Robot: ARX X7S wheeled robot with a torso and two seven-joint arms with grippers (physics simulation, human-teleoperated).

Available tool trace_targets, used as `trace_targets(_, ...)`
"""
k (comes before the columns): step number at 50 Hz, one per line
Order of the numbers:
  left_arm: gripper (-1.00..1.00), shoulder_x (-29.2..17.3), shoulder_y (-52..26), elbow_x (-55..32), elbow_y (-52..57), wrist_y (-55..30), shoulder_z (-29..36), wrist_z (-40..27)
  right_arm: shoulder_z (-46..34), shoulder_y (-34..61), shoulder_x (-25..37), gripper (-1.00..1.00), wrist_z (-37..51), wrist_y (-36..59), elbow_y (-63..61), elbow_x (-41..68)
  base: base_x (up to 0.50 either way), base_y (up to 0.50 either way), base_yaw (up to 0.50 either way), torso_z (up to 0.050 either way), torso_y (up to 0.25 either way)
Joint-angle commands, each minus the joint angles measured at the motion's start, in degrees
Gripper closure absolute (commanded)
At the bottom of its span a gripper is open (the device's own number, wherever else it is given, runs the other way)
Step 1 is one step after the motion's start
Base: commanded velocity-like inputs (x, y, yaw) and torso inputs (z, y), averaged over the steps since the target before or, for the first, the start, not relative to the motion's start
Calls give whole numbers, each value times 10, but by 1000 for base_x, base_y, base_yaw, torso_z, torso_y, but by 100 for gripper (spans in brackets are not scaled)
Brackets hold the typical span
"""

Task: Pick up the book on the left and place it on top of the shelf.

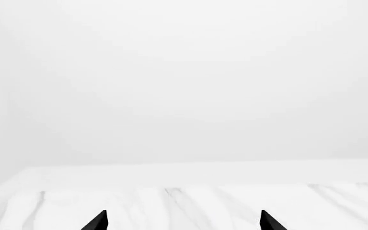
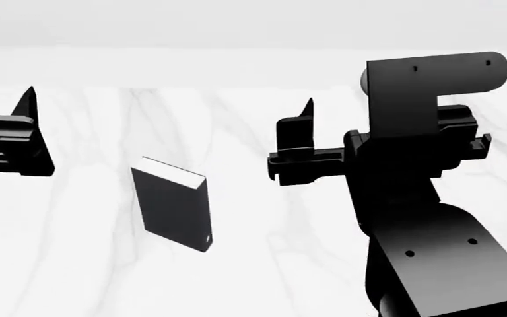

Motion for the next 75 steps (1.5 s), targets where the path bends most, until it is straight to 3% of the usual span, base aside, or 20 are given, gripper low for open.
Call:
trace_targets(1, -100, -2, 0, -4, 0, -1, -1, -2, -4, -1, 4, -100, 3, -4, 0, 2, 500, 0, 0, 0, 0)
trace_targets(23, -100, -5, -1, -10, -4, 2, -2, -5, -6, 0, 2, -100, 14, -5, 9, 5, 500, 0, 0, 0, 1)
trace_targets(32, -100, -7, 0, -12, -5, 4, -4, -6, -25, 25, 4, -100, 18, 35, 29, 9, 0, 0, 0, 0, 2)
trace_targets(33, -100, -8, 0, -11, -6, 7, -3, -6, -111, 97, 87, -100, -68, -51, 115, 19, 0, 0, 0, 0, 0)
trace_targets(34, -100, -8, 0, -11, -7, 7, -3, -7, -197, 65, 31, -100, -154, -100, 201, -67, 0, 0, 0, 0, 0)
trace_targets(35, -100, -9, 0, -11, -6, 6, -2, -7, -235, 67, 36, -100, -240, -93, 222, -153, 0, 0, 0, 0, 0)
trace_targets(37, -100, -9, 0, -11, -6, 6, -2, -7, -243, 64, 38, -100, -412, -99, 218, -161, 0, 0, 0, 0, 0)
trace_targets(66, -100, -13, -1, -20, -9, 5, -3, -12, -275, 47, 44, -100, -418, -121, 211, -157, 0, 0, 0, 0, 0)
trace_targets(75, -100, -14, -2, -22, -12, 7, -2, -14, -270, 43, 42, -100, -440, -66, 148, -129, 0, 0, 0, 0, 0)
